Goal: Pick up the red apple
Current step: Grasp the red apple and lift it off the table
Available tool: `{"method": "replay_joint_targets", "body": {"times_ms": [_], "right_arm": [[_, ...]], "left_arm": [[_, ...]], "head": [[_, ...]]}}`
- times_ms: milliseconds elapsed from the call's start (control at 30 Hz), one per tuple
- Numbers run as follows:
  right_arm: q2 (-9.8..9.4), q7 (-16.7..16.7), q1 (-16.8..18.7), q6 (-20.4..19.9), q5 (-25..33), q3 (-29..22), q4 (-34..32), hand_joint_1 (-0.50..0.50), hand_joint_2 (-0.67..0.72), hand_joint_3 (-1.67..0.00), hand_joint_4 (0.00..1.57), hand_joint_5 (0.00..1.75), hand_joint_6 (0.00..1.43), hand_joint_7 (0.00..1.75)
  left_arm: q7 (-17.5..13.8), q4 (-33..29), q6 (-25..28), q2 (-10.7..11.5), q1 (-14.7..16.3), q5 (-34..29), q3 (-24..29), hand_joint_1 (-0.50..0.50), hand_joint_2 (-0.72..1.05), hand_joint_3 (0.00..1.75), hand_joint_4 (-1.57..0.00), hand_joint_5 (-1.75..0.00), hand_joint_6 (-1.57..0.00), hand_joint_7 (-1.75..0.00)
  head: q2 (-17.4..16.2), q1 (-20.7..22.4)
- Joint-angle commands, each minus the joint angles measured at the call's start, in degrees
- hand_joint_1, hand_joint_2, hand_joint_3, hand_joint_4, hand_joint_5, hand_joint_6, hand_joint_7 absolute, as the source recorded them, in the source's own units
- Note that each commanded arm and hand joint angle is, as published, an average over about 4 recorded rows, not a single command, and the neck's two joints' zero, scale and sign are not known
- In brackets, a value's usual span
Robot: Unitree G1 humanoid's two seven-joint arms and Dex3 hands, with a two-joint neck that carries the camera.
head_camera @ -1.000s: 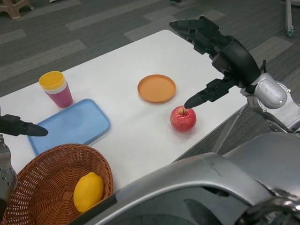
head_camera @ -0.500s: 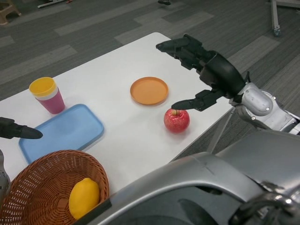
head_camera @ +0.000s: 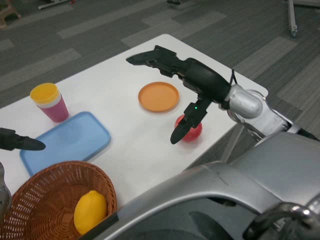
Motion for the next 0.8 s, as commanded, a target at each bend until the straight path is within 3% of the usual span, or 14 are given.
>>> {"method": "replay_joint_targets", "body": {"times_ms": [33,133,267,400,533,633,800], "right_arm": [[7.09,9.28,-4.5,8.98,-9.83,-2.0,-0.13,-0.46,-0.03,0.0,0.0,0.0,0.0,0.35],[8.12,12.38,-5.0,13.39,-16.7,-1.97,-0.16,-0.48,-0.03,0.0,0.0,0.0,0.0,0.35],[8.5,14.35,-4.98,15.59,-20.66,-1.89,-0.26,-0.5,-0.03,-0.04,0.0,0.0,0.0,0.38],[9.6,18.15,-4.61,18.71,-26.96,-1.4,-0.48,-0.5,-0.03,0.0,0.0,0.0,0.0,0.42],[10.08,20.59,-4.21,20.49,-30.59,-1.03,-0.48,-0.49,-0.03,0.0,0.0,0.0,0.0,0.47],[10.39,22.88,-3.97,21.83,-33.84,-0.87,-0.48,-0.47,-0.02,0.0,0.0,0.0,0.0,0.49],[11.4,31.03,-3.71,26.58,-44.81,0.88,-0.57,-0.44,0.0,-0.04,0.0,0.0,0.0,0.58]], "left_arm": [[0.01,-0.25,0.12,0.47,0.49,-0.27,0.48,-0.5,-0.55,0.09,0.0,0.0,0.0,-0.16],[0.03,-0.32,0.12,0.6,0.85,-0.27,0.56,-0.5,-0.55,0.09,0.0,0.0,0.0,-0.16],[0.03,-0.34,0.12,0.73,0.89,-0.27,0.56,-0.5,-0.55,0.0,0.0,0.0,0.0,-0.14],[0.03,-0.17,0.12,0.99,0.63,-0.42,0.54,-0.5,-0.55,0.09,0.0,0.0,0.0,-0.17],[0.03,0.01,0.12,1.06,0.27,-0.53,0.39,-0.5,-0.55,0.02,0.0,0.0,0.0,-0.14],[0.03,0.14,0.12,1.13,0.05,-0.71,0.26,-0.5,-0.55,0.07,0.0,0.0,0.0,-0.14],[0.1,0.21,0.12,1.26,0.01,-0.99,0.04,-0.5,-0.55,0.09,0.0,0.0,0.0,-0.14]], "head": [[-0.2,0.24],[-0.41,0.32],[-0.53,0.15],[-0.95,-0.39],[-1.35,-0.61],[-1.65,-0.75],[-1.95,-1.18]]}}
